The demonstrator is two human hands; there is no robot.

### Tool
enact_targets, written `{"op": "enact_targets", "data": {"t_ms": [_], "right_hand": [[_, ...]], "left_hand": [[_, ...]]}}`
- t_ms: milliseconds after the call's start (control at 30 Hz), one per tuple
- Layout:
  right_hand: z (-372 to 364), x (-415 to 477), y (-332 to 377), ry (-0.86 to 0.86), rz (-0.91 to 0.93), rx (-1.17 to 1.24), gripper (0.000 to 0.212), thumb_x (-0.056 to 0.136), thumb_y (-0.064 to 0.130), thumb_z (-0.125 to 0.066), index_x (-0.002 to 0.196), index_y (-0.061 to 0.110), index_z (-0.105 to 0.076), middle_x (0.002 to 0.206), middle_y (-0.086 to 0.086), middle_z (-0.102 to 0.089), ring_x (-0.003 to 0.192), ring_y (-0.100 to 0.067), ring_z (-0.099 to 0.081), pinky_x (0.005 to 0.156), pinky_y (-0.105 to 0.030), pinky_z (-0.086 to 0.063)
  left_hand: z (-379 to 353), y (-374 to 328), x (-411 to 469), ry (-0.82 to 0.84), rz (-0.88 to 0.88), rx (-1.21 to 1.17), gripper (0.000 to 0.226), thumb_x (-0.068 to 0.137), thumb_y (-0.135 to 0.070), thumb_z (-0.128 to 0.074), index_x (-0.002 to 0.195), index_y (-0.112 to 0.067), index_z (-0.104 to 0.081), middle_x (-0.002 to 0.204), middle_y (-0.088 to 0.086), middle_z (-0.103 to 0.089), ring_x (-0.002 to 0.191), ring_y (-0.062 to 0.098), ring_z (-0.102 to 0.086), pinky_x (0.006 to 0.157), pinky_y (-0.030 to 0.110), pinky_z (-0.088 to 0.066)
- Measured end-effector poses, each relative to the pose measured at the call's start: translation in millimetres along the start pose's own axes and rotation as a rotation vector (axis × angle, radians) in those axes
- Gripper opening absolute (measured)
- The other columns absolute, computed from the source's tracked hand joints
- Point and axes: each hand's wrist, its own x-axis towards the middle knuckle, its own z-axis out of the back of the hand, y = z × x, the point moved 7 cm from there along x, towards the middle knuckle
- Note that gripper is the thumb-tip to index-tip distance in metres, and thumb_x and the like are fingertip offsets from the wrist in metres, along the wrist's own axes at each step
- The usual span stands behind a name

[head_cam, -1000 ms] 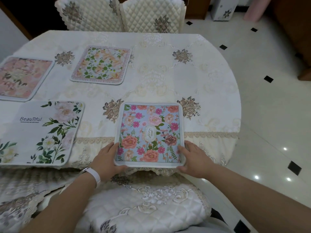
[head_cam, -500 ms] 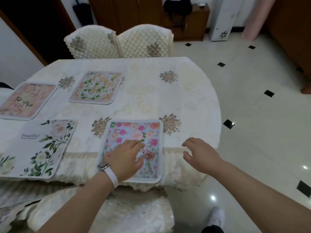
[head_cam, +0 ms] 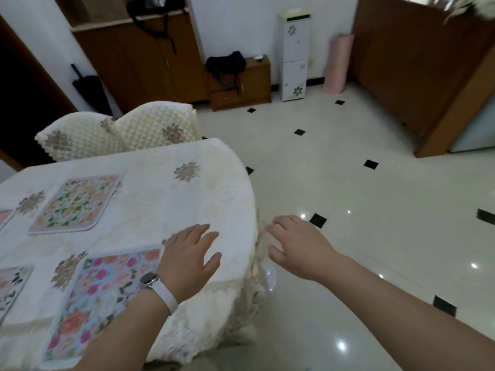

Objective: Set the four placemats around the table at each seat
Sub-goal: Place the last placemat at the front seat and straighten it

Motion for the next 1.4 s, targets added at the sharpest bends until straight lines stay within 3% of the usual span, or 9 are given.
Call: {"op": "enact_targets", "data": {"t_ms": [200, 300, 533, 833, 1233, 1400], "right_hand": [[34, -16, -73, -0.034, -0.097, 0.001, 0.065, 0.083, 0.053, -0.027, 0.132, 0.021, -0.056, 0.141, -0.008, -0.051, 0.129, -0.029, -0.045, 0.099, -0.041, -0.041], [44, -15, -106, -0.048, -0.147, -0.009, 0.054, 0.09, 0.048, -0.04, 0.135, 0.022, -0.054, 0.143, -0.006, -0.048, 0.131, -0.028, -0.043, 0.1, -0.04, -0.038], [45, 27, -166, 0.015, -0.197, -0.022, 0.064, 0.083, 0.055, -0.03, 0.133, 0.025, -0.055, 0.141, -0.006, -0.052, 0.129, -0.028, -0.045, 0.099, -0.041, -0.041], [55, 176, -257, 0.094, -0.19, -0.127, 0.051, 0.091, 0.044, -0.049, 0.138, 0.024, -0.051, 0.143, -0.006, -0.047, 0.133, -0.027, -0.039, 0.106, -0.042, -0.036], [86, 340, -301, 0.106, -0.11, -0.121, 0.052, 0.09, 0.047, -0.046, 0.136, 0.023, -0.053, 0.141, -0.005, -0.049, 0.129, -0.027, -0.044, 0.102, -0.041, -0.039], [92, 402, -318, 0.082, -0.043, -0.112, 0.054, 0.088, 0.05, -0.041, 0.131, 0.022, -0.058, 0.133, -0.005, -0.056, 0.121, -0.027, -0.052, 0.097, -0.04, -0.043]], "left_hand": [[1, -54, 49, 0.004, -0.051, 0.007, 0.048, 0.083, -0.049, -0.042, 0.117, -0.022, -0.065, 0.126, 0.002, -0.063, 0.116, 0.028, -0.058, 0.091, 0.047, -0.048], [0, -68, 79, -0.011, -0.077, -0.001, 0.049, 0.083, -0.049, -0.042, 0.117, -0.022, -0.065, 0.124, 0.003, -0.064, 0.115, 0.029, -0.059, 0.091, 0.047, -0.047], [-40, -76, 165, 0.025, -0.131, -0.083, 0.049, 0.083, -0.049, -0.042, 0.117, -0.022, -0.065, 0.124, 0.004, -0.064, 0.115, 0.03, -0.058, 0.092, 0.046, -0.045], [-88, -55, 338, 0.013, -0.109, -0.224, 0.053, 0.082, -0.05, -0.04, 0.12, -0.021, -0.064, 0.127, 0.005, -0.061, 0.117, 0.029, -0.056, 0.094, 0.046, -0.042], [-88, 1, 482, 0.042, -0.122, -0.164, 0.052, 0.084, -0.05, -0.042, 0.121, -0.021, -0.062, 0.126, 0.005, -0.062, 0.116, 0.027, -0.056, 0.093, 0.044, -0.045], [-90, 29, 515, 0.053, -0.025, -0.158, 0.052, 0.085, -0.051, -0.04, 0.123, -0.022, -0.062, 0.129, 0.005, -0.061, 0.119, 0.027, -0.054, 0.096, 0.043, -0.042]]}}
